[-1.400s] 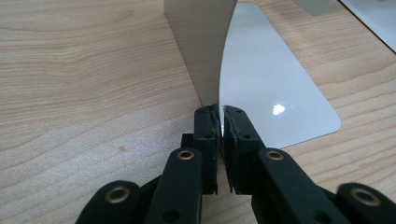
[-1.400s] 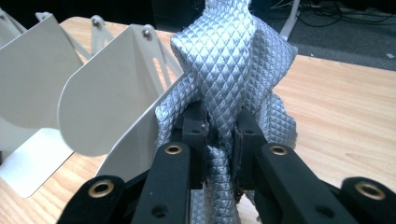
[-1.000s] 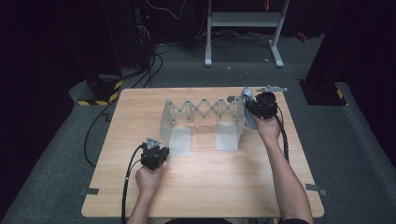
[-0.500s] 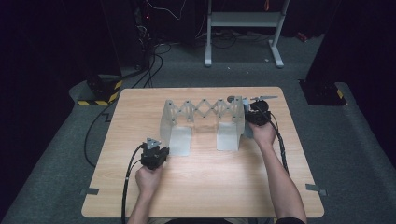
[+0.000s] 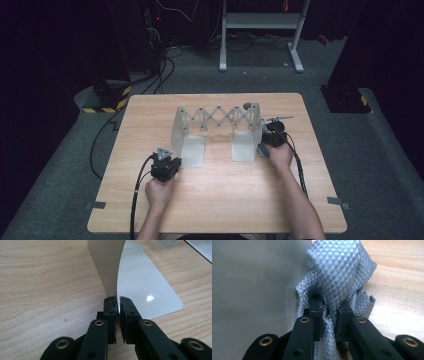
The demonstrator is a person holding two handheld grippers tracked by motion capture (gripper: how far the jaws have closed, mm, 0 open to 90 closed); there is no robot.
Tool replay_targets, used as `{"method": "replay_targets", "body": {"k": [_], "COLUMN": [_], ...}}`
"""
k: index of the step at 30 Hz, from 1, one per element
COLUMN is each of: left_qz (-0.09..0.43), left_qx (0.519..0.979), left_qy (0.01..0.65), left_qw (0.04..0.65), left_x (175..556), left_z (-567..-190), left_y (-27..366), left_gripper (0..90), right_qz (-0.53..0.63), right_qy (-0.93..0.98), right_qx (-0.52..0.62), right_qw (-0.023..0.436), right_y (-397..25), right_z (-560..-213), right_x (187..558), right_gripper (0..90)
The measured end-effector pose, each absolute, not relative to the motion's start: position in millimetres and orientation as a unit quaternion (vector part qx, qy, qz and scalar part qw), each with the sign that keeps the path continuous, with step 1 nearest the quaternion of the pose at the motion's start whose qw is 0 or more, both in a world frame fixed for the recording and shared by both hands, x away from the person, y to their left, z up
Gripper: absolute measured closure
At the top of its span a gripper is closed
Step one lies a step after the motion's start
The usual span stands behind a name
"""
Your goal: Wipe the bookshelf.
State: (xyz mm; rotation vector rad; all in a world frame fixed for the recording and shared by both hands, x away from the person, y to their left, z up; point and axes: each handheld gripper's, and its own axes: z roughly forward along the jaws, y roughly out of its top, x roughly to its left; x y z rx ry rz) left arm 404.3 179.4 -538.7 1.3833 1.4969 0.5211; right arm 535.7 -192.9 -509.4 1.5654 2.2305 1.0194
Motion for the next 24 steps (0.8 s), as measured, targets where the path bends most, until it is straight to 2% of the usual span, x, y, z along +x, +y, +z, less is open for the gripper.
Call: {"method": "replay_targets", "body": {"k": [15, 18, 24], "left_qz": [0.219, 0.219, 0.223], "left_qx": [0.56, 0.572, 0.575], "left_qy": [0.622, 0.618, 0.616], "left_qw": [0.501, 0.493, 0.491], "left_x": [405.3, 404.3, 403.9], "left_z": [-538.9, -538.8, -538.8], "left_y": [177.2, 178.7, 178.4], "left_gripper": [83.2, 83.1, 83.1], "right_qz": [0.365, 0.373, 0.373], "right_qy": [0.782, 0.78, 0.766], "right_qx": [0.492, 0.489, 0.502], "right_qw": [0.114, 0.115, 0.151], "right_y": [-203.0, -208.8, -226.9], "right_z": [-511.3, -511.0, -504.2], "right_x": [463.7, 450.9, 437.3], "right_gripper": [79.1, 79.1, 79.1]}}
